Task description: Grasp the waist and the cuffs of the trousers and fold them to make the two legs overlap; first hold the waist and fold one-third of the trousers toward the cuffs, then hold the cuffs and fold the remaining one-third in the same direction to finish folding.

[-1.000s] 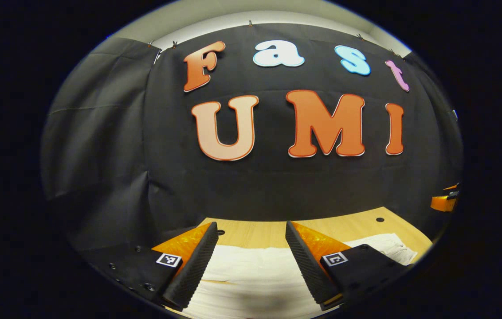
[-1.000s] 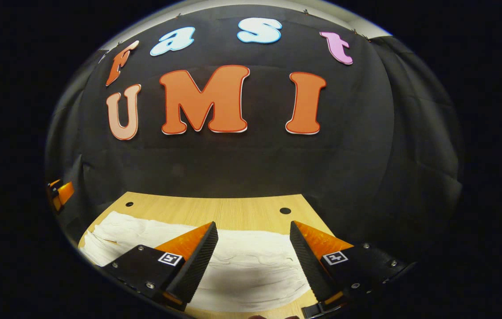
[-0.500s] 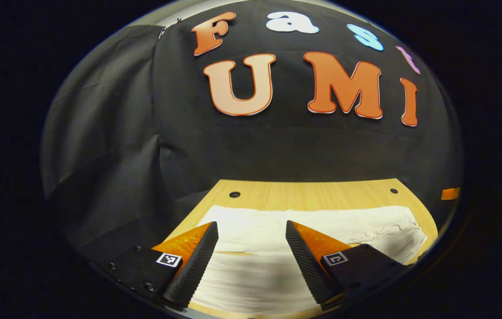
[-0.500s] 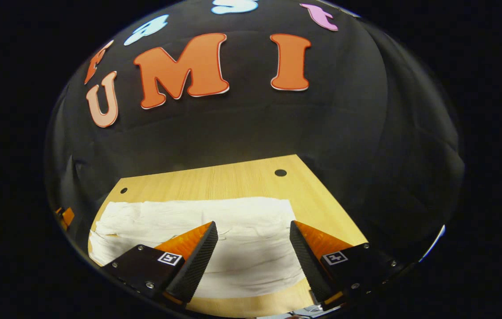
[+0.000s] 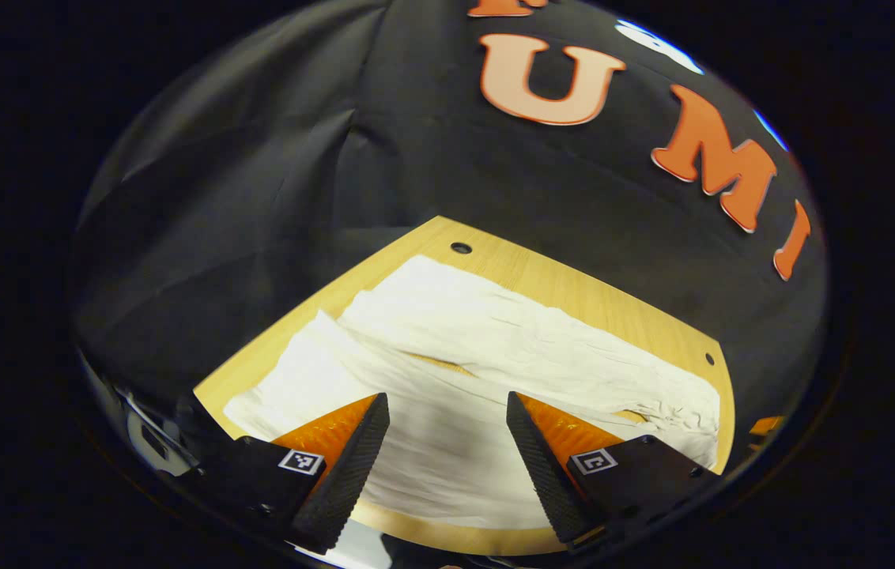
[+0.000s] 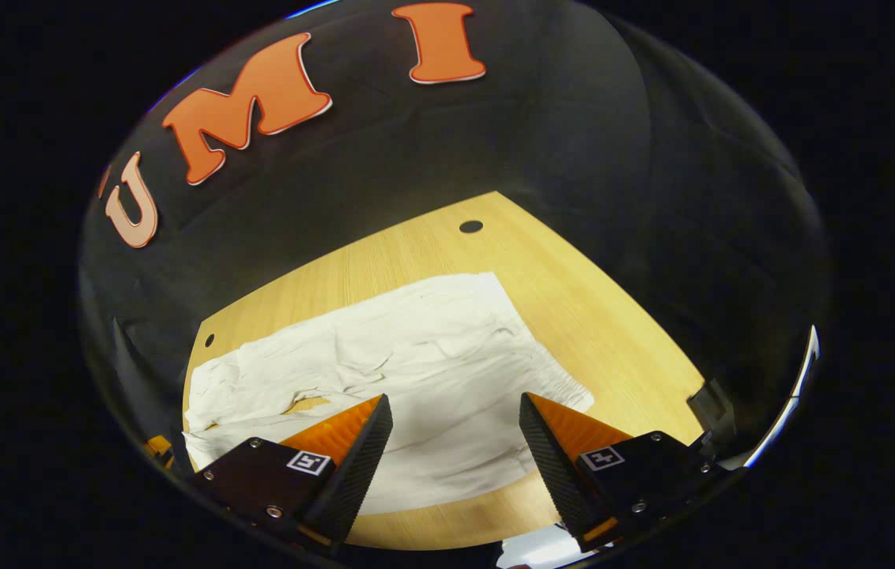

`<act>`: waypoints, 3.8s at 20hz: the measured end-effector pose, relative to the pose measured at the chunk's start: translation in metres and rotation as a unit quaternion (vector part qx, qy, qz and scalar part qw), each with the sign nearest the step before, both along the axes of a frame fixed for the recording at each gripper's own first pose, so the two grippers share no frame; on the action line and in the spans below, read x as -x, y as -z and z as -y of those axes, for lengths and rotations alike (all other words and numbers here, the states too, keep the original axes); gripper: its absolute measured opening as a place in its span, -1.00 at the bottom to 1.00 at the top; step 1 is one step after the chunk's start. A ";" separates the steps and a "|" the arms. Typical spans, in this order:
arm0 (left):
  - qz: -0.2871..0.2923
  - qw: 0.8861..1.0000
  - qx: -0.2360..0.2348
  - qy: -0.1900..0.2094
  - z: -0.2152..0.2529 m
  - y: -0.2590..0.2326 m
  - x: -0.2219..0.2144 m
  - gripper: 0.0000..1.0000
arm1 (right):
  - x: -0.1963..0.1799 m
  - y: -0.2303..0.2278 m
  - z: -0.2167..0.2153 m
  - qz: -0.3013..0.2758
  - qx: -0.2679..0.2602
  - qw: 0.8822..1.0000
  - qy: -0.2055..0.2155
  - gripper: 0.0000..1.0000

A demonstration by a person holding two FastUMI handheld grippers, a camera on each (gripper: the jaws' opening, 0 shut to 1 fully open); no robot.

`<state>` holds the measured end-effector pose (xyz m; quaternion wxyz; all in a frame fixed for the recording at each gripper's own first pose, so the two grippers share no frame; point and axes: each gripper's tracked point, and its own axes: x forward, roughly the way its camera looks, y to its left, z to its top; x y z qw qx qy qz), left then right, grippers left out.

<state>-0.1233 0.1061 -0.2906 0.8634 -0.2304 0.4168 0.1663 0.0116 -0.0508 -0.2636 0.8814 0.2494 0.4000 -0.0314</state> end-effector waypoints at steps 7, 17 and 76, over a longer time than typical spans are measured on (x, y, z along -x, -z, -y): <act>-0.061 0.978 0.149 -0.135 -0.026 0.062 0.058 0.99 | 0.017 0.041 -0.004 -0.068 -0.088 0.993 0.042 0.94; -0.090 0.938 0.219 -0.253 -0.081 0.117 0.121 1.00 | 0.028 0.080 0.011 -0.116 -0.130 0.981 0.087 0.94; 0.030 0.970 0.193 -0.148 -0.183 0.042 -0.051 -0.88 | -0.059 0.076 0.054 -0.102 -0.305 0.920 0.225 -0.99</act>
